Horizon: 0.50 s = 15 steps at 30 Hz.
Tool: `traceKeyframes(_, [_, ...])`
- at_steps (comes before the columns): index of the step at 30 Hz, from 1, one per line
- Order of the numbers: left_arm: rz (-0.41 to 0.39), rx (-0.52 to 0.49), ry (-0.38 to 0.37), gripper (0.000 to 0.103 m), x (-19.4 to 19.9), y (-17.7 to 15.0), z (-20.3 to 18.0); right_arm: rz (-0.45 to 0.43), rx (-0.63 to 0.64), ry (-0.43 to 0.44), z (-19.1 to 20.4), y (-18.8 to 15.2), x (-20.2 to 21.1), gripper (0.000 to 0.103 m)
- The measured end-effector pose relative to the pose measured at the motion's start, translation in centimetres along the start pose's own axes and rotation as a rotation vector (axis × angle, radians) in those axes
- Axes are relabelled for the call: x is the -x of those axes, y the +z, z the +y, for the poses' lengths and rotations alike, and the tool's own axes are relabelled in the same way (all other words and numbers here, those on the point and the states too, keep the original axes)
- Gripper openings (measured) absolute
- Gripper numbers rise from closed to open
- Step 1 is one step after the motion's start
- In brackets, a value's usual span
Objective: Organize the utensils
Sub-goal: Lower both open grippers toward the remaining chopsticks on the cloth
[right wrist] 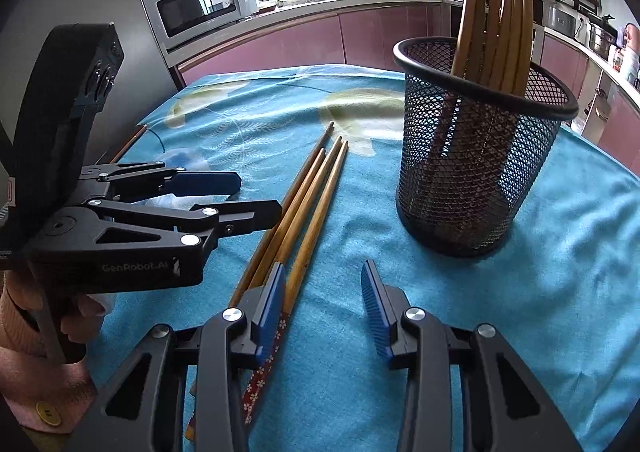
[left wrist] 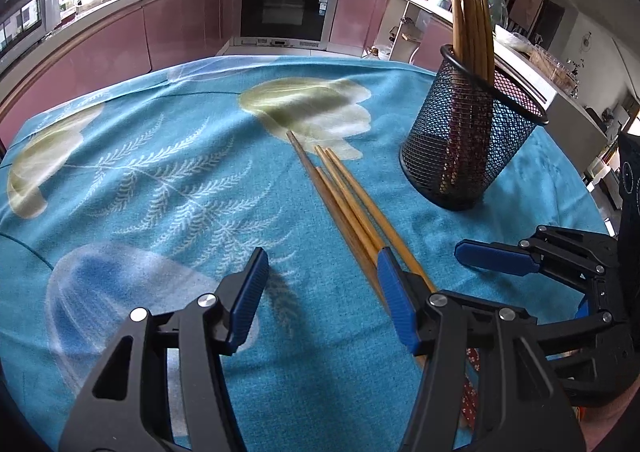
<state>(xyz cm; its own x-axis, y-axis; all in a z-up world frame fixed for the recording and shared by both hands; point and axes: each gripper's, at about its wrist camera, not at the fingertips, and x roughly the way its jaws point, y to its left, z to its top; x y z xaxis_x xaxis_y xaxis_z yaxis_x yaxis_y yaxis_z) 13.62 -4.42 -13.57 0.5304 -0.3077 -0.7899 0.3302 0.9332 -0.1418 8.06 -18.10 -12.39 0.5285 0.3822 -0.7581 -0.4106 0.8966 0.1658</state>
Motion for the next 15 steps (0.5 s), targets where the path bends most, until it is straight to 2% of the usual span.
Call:
traceKeyframes(9, [0.012, -0.022, 0.009, 0.053, -0.1, 0.1, 0.0, -0.002, -0.003, 0.004, -0.1, -0.1, 0.1, 0.037])
traceKeyframes(13, [0.020, -0.025, 0.014, 0.041, 0.1, -0.1, 0.6, -0.002, -0.002, 0.003, -0.1, -0.1, 0.2, 0.037])
traceKeyframes(14, [0.027, -0.025, 0.016, 0.035, 0.1, -0.1, 0.8, -0.002, -0.001, 0.003, -0.1, -0.1, 0.1, 0.037])
traceKeyframes(15, [0.026, -0.023, 0.018, 0.035, 0.2, -0.2, 0.9, -0.002, 0.000, 0.002, 0.0, -0.1, 0.2, 0.037])
